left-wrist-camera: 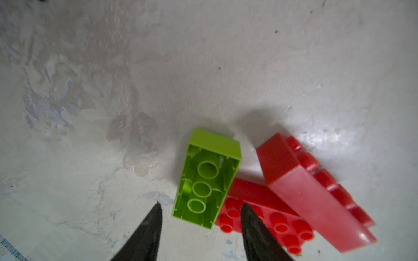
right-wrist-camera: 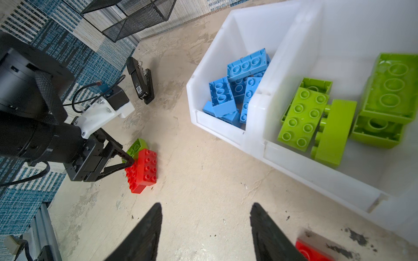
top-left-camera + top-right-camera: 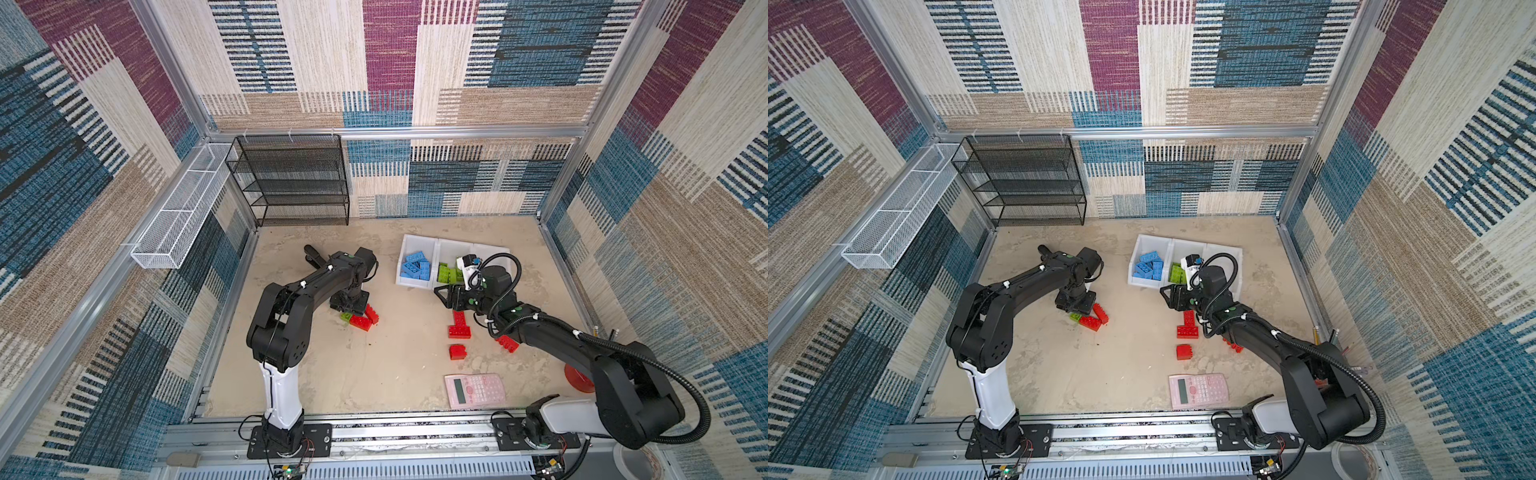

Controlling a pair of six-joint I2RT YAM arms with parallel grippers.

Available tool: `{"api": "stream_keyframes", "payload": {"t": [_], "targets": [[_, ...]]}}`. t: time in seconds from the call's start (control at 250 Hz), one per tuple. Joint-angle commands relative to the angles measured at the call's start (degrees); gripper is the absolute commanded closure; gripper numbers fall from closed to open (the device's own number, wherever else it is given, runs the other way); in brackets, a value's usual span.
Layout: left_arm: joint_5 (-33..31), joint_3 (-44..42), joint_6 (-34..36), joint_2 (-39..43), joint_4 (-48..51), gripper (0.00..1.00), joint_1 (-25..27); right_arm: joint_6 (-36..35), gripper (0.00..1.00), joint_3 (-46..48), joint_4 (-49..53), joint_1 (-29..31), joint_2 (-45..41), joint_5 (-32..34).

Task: Sort the legos into containers by color
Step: 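Lower the left gripper onto the lime-green brick beside the red bricks and close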

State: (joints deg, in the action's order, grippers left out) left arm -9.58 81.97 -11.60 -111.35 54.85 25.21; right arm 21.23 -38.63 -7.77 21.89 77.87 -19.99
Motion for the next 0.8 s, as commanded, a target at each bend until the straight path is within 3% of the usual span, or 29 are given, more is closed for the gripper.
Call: {"api": "stream_keyframes", "payload": {"t": [0.0,0.44,0.644,0.796], "targets": [[1.74,0.92,1.31,-0.91,0.36,0.46,-0.54,0.70,0.37,0.11,-2.34,0.08,0.55,-0.58],[3.58,1.73,1.06,-2.89,-0.18,0.55,-1.70,0.48,0.37,0.01,-2.78,0.08,2.05,-0.67],[4.11,1.13,0.79,-2.50,-1.01,0.39,-2.10,0.44,0.38,0.04,-2.69,0.08,2.07,-0.66],[4.22,1.04,0.78,-3.15,-1.15,0.40,-2.25,0.34,0.38,-0.04,-2.43,0.06,1.81,-0.41]]}}
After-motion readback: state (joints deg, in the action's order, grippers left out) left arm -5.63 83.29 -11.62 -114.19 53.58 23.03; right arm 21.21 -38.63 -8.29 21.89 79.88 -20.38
